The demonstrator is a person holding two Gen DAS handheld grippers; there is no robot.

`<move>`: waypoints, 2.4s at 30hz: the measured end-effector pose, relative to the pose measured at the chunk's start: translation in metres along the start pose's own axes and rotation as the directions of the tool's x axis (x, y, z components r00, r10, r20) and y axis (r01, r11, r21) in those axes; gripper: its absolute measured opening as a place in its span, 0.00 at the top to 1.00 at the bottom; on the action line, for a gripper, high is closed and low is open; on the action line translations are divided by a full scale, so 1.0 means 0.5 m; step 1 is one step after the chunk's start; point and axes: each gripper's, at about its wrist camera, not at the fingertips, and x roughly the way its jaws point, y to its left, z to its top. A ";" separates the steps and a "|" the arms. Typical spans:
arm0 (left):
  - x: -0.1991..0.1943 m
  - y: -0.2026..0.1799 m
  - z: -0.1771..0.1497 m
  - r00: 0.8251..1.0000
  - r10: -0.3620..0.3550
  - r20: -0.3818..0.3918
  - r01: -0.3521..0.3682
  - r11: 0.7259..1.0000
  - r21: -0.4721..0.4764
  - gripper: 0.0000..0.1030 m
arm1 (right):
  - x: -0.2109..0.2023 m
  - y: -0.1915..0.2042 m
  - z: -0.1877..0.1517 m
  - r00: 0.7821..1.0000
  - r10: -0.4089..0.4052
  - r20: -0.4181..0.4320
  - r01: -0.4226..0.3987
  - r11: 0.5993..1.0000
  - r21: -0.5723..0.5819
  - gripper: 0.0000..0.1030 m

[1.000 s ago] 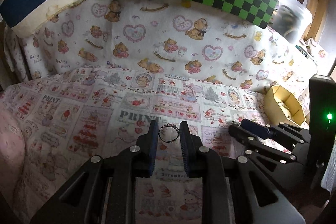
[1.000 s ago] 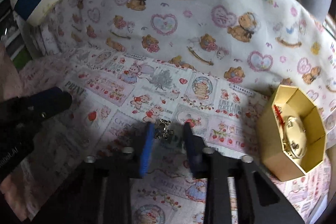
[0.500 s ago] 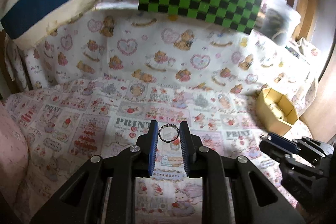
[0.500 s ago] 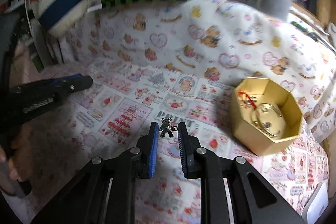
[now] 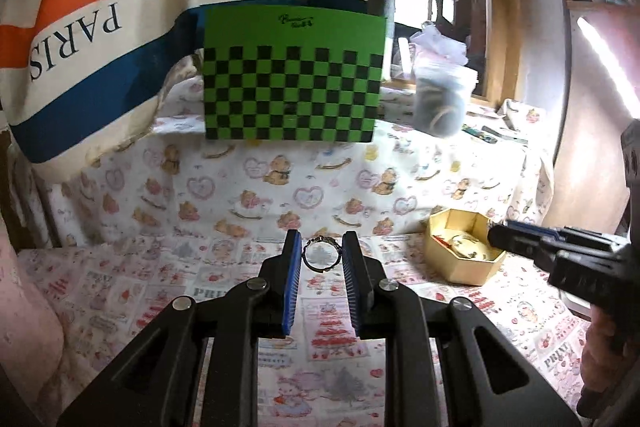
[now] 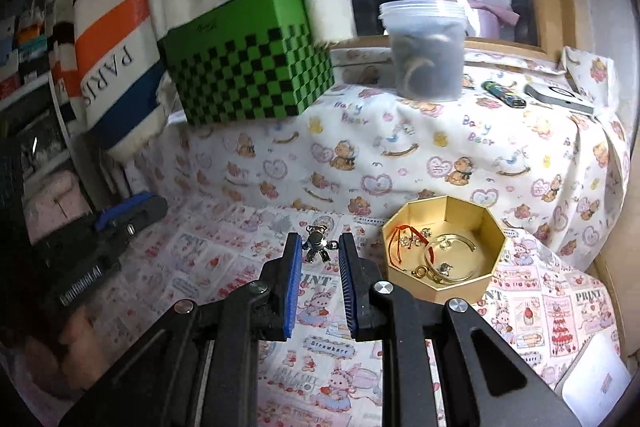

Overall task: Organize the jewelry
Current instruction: 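Carry the ring and the charm cluster over the yellow box, then open both tools to release the ring and charm into the box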

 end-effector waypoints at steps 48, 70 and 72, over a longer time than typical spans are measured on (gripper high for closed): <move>0.270 -0.219 0.012 0.886 -0.368 -0.283 0.362 0.929 -0.074 0.81 | 0.088 -0.256 -0.010 0.976 -0.139 -0.167 0.181 0.946 0.269 0.80; 0.217 -0.186 0.038 0.965 -0.200 -0.172 0.208 0.978 0.028 0.67 | 0.073 -0.250 -0.004 0.981 -0.135 -0.139 0.166 0.953 0.251 0.80; 0.209 -0.187 0.041 0.968 -0.192 -0.163 0.201 0.979 0.040 0.66 | 0.070 -0.249 -0.002 0.982 -0.135 -0.133 0.165 0.954 0.251 0.80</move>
